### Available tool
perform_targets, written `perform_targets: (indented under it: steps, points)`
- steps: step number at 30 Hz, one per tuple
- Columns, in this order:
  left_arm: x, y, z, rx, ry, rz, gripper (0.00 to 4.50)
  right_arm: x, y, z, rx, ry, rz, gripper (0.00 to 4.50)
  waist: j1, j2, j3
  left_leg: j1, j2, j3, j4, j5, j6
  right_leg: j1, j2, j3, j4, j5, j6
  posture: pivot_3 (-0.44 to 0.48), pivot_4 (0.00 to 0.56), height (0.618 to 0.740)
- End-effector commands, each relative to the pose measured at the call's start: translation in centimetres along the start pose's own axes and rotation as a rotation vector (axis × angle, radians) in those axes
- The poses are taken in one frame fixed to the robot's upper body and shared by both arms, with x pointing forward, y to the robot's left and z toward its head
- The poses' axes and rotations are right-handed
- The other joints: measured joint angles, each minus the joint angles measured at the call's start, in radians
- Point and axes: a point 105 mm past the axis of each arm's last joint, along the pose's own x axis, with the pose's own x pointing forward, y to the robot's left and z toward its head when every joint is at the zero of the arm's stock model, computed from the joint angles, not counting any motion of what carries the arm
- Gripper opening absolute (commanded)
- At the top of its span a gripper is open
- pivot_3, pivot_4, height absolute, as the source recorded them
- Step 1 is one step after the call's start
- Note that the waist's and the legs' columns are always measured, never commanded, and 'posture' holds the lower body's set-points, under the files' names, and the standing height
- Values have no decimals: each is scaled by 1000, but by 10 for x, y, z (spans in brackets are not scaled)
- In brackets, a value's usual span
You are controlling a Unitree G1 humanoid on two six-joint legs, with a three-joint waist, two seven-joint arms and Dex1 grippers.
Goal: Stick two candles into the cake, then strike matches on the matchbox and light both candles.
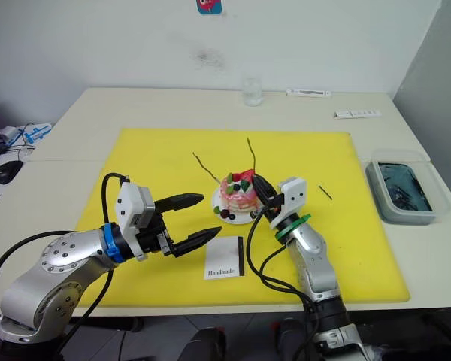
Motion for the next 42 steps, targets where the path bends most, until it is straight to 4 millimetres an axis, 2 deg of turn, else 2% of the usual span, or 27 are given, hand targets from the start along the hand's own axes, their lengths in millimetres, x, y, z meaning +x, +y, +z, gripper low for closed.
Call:
perform_targets:
  steps: [1,19,26,29,35,42]
  points:
    - [0,-4,9,43,-22,-19,4500,0,6,5,-2,-27,19,51,0,0,0,0,0,0,0,0,0,0,0,0,0,0,0,0,150,740]
    - [0,-6,7,44,-20,-19,4500,-2,10,-6,21,33,39,51,0,0,0,0,0,0,0,0,0,0,0,0,0,0,0,0,150,740]
    - [0,-6,7,49,-19,-24,4500,0,13,4,29,-15,41,51,-1,0,0,0,0,0,0,0,0,0,0,0,0,0,0,0,150,740]
    - [0,-6,7,53,-19,-28,4500,2,13,11,19,-43,47,644,-1,0,0,0,0,0,0,0,0,0,0,0,0,0,0,0,150,740]
    - [1,-7,8,67,-19,-37,4500,4,15,24,-8,-75,68,2774,-1,0,0,0,0,0,-1,0,0,-1,0,0,0,0,0,0,150,740]
    - [1,-6,9,59,-31,-27,4500,-6,10,37,-20,-80,73,2774,0,0,0,-1,0,0,-1,0,0,-1,0,0,0,0,0,0,150,740]
